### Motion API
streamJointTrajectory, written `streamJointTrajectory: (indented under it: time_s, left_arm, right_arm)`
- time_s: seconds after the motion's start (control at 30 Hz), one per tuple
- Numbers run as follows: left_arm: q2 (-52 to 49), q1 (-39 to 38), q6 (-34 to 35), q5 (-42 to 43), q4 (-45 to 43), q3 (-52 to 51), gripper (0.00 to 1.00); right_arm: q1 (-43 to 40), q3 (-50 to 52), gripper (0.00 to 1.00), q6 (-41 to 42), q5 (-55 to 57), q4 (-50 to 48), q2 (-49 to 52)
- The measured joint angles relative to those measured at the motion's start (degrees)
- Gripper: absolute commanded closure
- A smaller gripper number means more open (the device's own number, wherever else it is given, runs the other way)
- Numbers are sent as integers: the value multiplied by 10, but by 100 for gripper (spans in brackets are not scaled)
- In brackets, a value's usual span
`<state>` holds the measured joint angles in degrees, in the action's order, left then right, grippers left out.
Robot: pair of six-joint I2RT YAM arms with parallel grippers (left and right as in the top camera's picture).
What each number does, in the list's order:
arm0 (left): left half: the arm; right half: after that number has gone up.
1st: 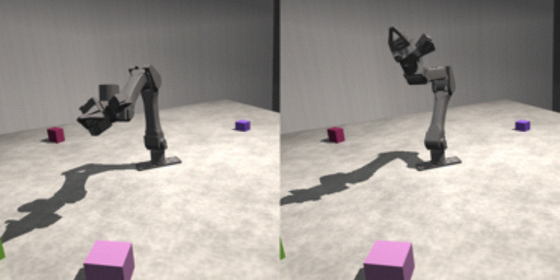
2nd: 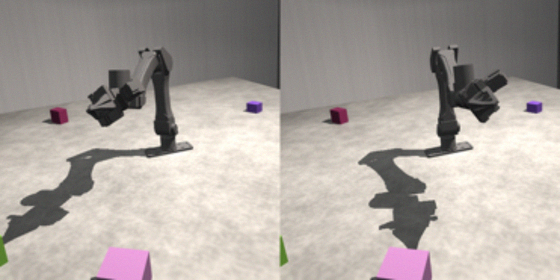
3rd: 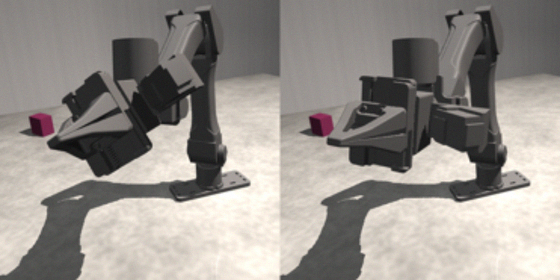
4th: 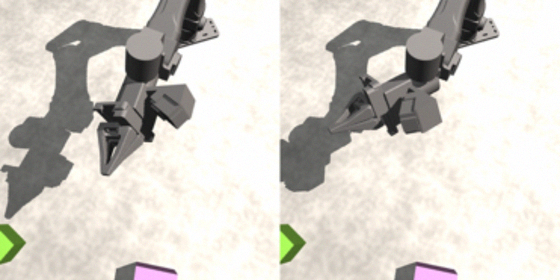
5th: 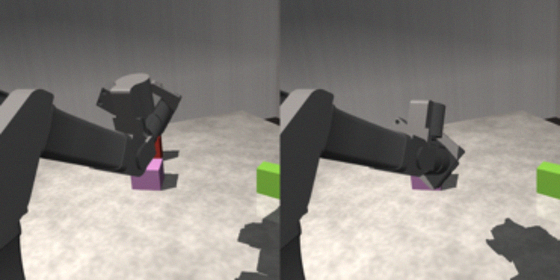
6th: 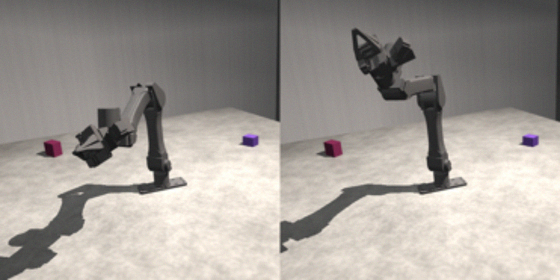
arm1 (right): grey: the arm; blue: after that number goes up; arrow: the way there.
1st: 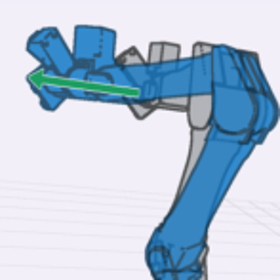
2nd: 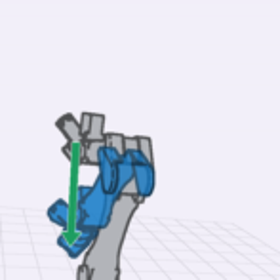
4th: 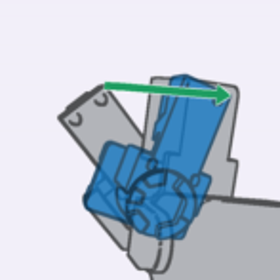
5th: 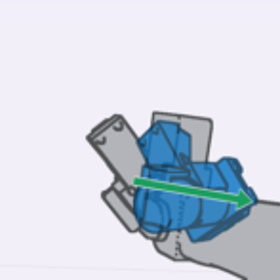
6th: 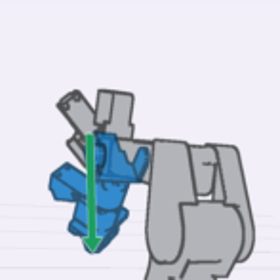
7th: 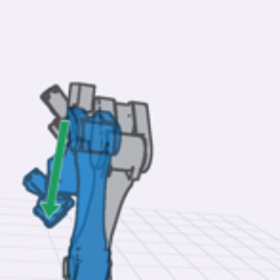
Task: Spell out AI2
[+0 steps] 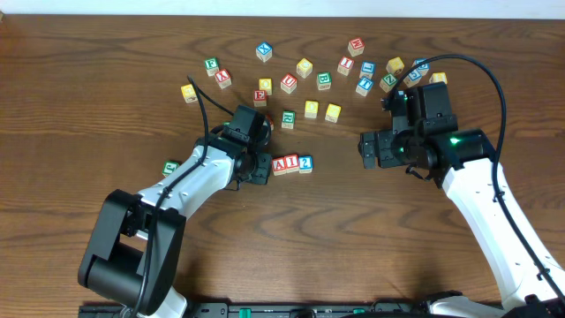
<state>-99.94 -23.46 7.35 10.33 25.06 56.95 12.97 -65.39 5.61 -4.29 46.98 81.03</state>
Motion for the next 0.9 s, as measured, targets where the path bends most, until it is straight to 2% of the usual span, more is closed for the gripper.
streamJointTrajectory:
  time_s: [0.33,0.9]
  left_arm:
    - [0,0,17,33,-29,0,76]
    - [0,0,34,35,-50,0,76]
  right_arm:
    - [0,0,1,0,1,0,0]
    - [0,0,1,0,1,1,0]
